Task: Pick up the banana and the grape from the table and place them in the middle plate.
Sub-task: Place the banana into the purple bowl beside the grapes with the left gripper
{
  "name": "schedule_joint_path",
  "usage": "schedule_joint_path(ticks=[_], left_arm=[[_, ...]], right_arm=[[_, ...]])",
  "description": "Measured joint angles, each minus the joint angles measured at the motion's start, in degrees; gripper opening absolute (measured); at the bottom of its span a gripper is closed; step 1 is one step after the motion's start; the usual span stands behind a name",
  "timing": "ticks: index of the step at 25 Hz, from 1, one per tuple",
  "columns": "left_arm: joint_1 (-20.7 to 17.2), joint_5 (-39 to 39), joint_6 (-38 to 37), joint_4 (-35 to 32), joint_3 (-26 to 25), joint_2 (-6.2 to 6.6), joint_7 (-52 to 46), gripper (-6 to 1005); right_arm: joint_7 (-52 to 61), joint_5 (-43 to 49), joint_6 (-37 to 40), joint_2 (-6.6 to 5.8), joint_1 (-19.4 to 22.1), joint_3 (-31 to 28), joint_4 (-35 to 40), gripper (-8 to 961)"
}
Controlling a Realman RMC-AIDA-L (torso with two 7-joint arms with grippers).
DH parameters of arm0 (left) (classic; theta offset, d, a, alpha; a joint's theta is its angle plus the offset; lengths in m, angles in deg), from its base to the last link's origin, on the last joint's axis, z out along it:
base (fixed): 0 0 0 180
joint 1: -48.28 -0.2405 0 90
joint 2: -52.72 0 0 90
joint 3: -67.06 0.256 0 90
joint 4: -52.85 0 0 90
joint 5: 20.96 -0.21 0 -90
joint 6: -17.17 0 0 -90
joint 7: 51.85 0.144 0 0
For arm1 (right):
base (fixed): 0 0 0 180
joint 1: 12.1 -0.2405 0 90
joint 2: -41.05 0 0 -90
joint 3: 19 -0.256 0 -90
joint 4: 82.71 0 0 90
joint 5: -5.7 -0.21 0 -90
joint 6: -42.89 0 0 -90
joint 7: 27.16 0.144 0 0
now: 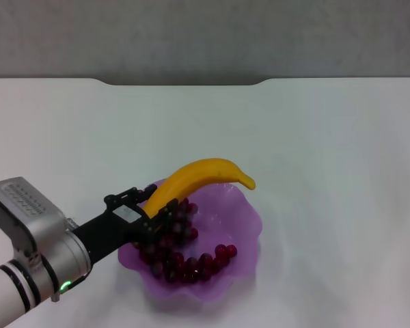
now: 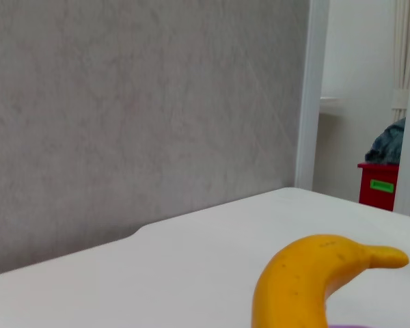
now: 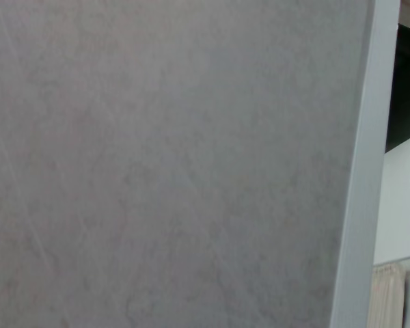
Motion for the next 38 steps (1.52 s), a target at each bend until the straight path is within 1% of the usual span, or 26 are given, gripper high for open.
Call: schedule_joint_path(ticks=[2,9,12,15,21,22,25,28,35,38], left_arm=[[-0.05,-0.16,0.26,0.22,0.13,0.00,0.41,500],[-1.42,0.21,0.40,2.77,-0.25,0.02,6.38,501],[-1.57,0.59,0.47,2.85,-0.42,0.02,6.45,502],[-1.75,0.69,0.13,2.85,-1.01,0.13,6.25,577],[-2.53,0.72,-2.92,2.83,-1.73,0.37,6.24,727],[-2.81,0.73,-4.44,2.79,-1.76,0.44,6.04,752],[-3.21,0.74,-6.17,2.67,-1.78,0.49,5.93,893],[-4.09,1.48,-9.26,2.36,-1.92,0.57,5.88,889],[-7.95,11.07,-23.05,-0.64,-2.08,0.41,6.44,880],[-9.00,13.96,-26.37,-1.72,-2.06,0.45,6.58,876]], right_arm=[[0.02,-0.01,-0.26,0.00,-0.10,0.02,-0.04,22],[0.28,-0.07,-0.52,0.00,0.15,0.09,-0.09,22],[0.36,-0.07,-1.09,0.00,0.08,0.09,-0.15,22],[0.38,-0.07,-1.87,0.00,-0.01,0.17,-0.16,22],[0.41,-0.07,-2.00,0.00,-0.08,0.43,-0.15,22],[0.41,-0.07,-2.00,0.00,-0.08,0.43,-0.15,22],[0.43,-0.13,-2.00,0.00,-0.06,0.44,-0.14,22],[0.49,-0.16,-2.00,0.00,-0.03,0.45,-0.24,22],[0.69,-0.16,-2.00,0.00,-0.27,0.53,-0.58,22],[1.09,-0.16,-2.00,0.00,-0.48,0.53,-0.83,22]])
